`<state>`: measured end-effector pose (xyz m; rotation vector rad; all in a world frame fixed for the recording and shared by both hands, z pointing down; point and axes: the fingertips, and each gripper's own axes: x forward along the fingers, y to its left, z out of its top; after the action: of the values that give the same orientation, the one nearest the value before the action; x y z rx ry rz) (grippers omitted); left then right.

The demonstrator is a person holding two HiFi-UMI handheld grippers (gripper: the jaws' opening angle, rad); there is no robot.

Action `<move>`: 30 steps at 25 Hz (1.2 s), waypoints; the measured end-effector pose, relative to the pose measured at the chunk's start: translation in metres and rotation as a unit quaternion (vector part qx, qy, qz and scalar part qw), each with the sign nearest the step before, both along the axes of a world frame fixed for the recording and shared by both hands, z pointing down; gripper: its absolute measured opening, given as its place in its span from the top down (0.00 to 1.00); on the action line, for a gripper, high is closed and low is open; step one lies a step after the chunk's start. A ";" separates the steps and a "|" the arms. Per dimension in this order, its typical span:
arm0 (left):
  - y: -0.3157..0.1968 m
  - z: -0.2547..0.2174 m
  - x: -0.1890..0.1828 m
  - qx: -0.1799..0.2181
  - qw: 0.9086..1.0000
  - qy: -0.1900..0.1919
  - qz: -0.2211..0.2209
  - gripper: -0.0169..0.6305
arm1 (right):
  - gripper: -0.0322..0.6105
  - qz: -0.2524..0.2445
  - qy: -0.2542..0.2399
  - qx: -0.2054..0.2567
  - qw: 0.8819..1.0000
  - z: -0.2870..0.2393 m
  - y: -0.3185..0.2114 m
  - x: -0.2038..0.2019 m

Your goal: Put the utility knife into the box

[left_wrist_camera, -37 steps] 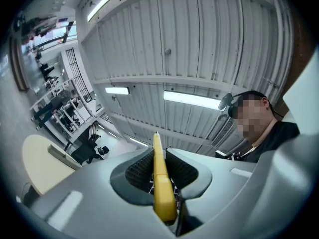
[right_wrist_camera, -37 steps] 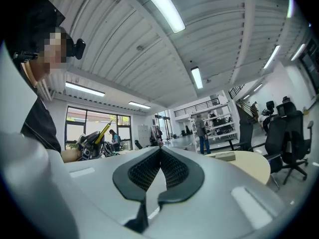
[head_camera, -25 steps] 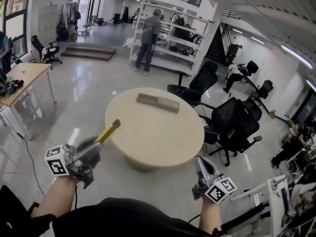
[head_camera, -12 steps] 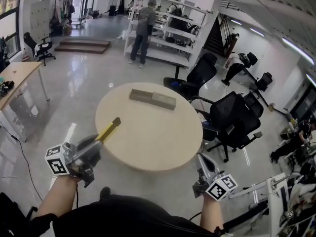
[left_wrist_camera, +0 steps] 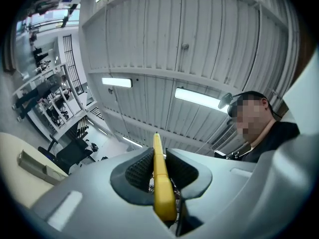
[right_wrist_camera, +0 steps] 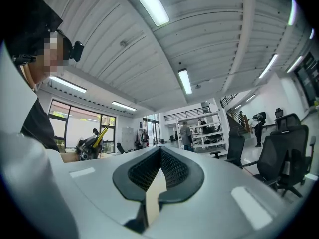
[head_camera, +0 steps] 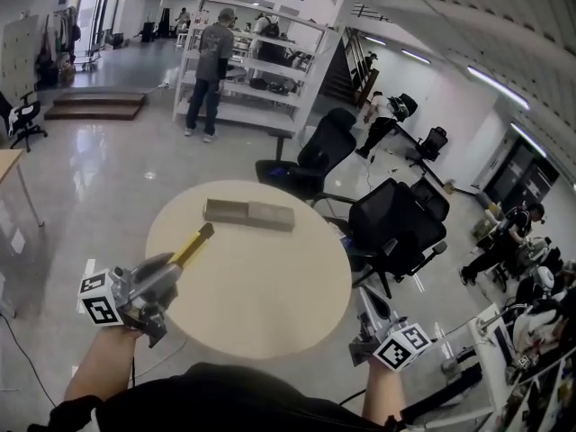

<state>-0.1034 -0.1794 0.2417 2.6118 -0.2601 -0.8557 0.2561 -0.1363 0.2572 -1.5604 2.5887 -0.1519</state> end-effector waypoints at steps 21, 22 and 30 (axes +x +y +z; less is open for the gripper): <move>-0.166 0.054 0.078 -0.050 0.998 -0.021 -0.014 0.86 | 0.93 -0.030 -0.003 -0.023 0.999 0.060 -0.189 0.071; -0.170 0.054 0.093 -0.054 0.998 -0.018 -0.023 0.86 | 0.93 -0.041 -0.006 -0.024 0.999 0.064 -0.204 0.083; -0.198 0.056 0.208 -0.091 0.992 -0.063 -0.057 0.86 | 0.93 -0.126 -0.032 -0.038 0.991 0.091 -0.301 0.158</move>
<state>0.1045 -0.3775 0.2972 2.5012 -0.5033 -0.6700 0.4137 -0.4372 0.3480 -1.2220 2.7474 -0.3211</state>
